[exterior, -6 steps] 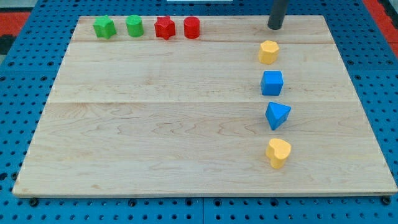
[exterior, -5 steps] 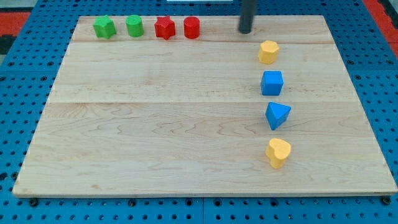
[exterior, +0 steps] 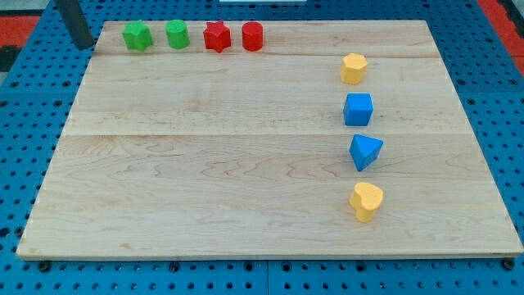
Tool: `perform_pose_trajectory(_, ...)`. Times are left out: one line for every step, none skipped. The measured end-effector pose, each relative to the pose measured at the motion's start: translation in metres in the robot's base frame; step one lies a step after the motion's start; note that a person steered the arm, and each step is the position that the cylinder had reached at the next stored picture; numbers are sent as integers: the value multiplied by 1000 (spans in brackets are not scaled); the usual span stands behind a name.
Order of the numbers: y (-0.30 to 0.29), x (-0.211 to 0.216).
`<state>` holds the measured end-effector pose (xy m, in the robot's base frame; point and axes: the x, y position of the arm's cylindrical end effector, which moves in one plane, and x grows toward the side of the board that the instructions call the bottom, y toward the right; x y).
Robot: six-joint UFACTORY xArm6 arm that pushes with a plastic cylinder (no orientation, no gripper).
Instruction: Push the green star into the green circle
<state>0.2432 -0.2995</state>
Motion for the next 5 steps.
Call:
perform_pose_trajectory(23, -7)
perform_pose_trajectory(75, -12)
perform_pose_trajectory(90, -7)
perform_pose_trajectory(75, -6)
perform_pose_trajectory(77, -26)
